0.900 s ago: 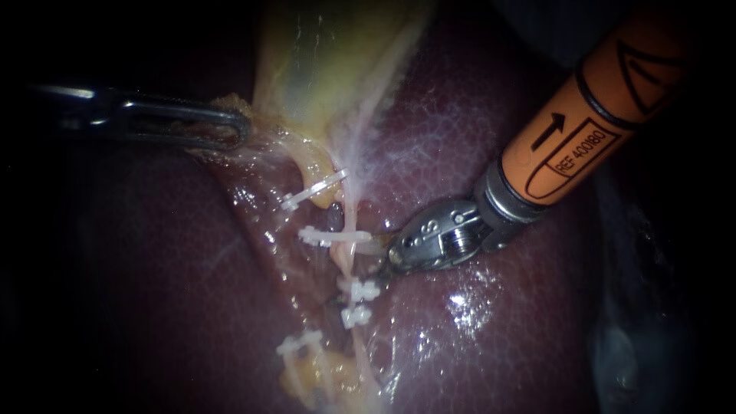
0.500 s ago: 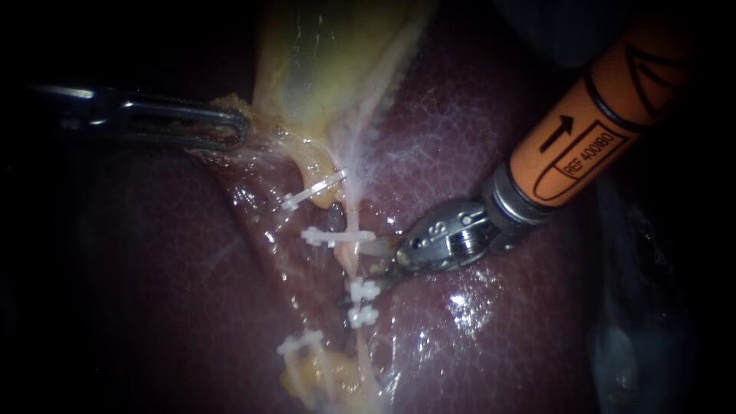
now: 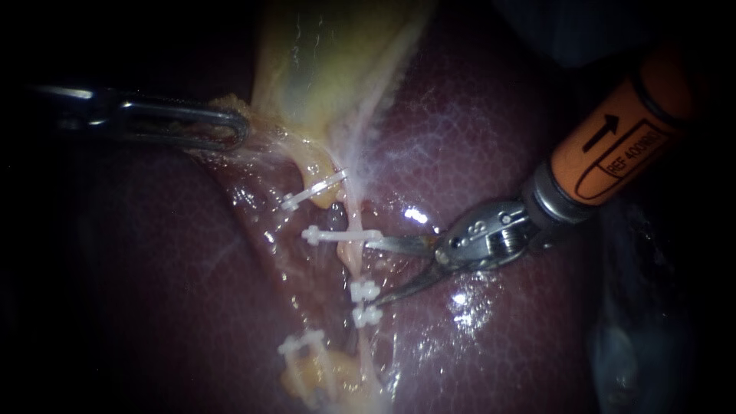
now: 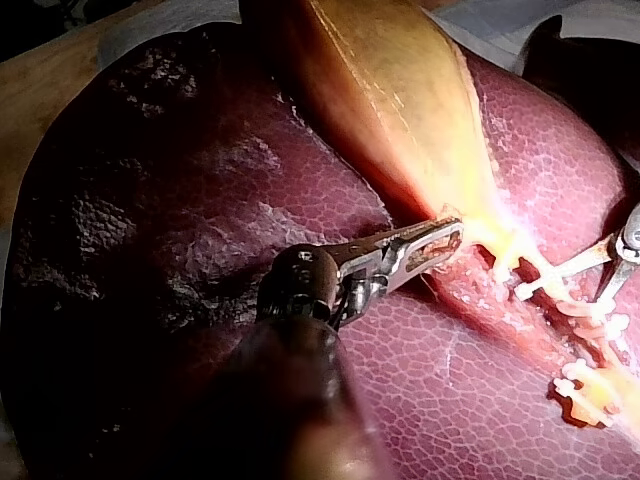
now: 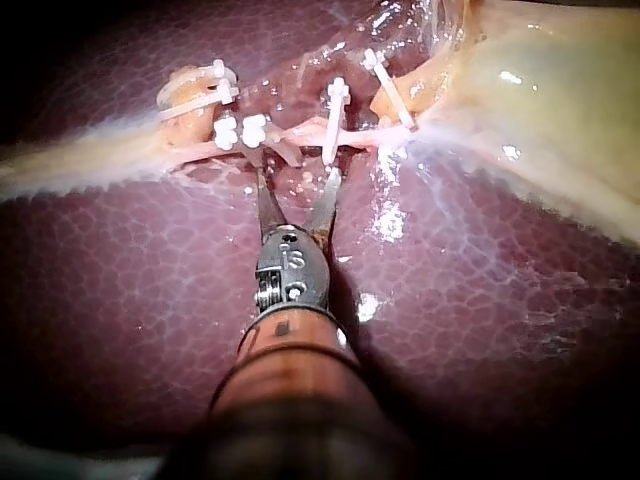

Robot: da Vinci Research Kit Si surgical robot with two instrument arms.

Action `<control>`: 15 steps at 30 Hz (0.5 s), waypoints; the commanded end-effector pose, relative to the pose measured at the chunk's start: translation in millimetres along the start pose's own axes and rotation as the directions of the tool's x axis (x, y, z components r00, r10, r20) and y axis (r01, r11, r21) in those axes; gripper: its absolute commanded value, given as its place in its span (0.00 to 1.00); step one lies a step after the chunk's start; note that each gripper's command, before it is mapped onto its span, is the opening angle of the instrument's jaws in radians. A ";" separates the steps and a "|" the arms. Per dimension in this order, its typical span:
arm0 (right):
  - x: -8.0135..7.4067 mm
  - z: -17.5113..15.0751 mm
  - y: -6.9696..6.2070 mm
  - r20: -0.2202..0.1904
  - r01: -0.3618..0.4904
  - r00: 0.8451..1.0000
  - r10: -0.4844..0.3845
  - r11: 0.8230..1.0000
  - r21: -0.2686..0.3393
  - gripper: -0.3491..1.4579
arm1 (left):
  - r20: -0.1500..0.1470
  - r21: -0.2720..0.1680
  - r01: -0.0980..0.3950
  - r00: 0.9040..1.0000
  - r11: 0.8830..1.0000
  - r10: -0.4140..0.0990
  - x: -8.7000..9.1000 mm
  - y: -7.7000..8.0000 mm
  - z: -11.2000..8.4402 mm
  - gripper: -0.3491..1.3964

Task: Go to the cutting position right tube

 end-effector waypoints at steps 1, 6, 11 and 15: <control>-0.1 -0.2 0.1 -0.003 -0.022 1.000 0.022 0.999 0.031 0.96 | 0.000 0.000 0.000 1.000 1.000 0.000 0.0 0.0 0.0 0.00; -0.4 -1.0 0.3 -0.003 -0.153 0.988 0.154 0.984 0.087 0.96 | 0.000 0.000 0.000 1.000 1.000 0.000 0.0 0.0 0.0 0.00; -0.6 -1.3 0.2 0.032 -0.347 0.937 0.347 0.921 0.179 0.95 | 0.000 0.000 0.000 1.000 1.000 0.000 0.1 0.0 -0.1 0.00; -0.7 -1.3 0.3 0.063 -0.437 0.898 0.435 0.869 0.231 0.92 | 0.000 0.000 0.000 1.000 1.000 0.000 0.1 0.0 0.0 0.00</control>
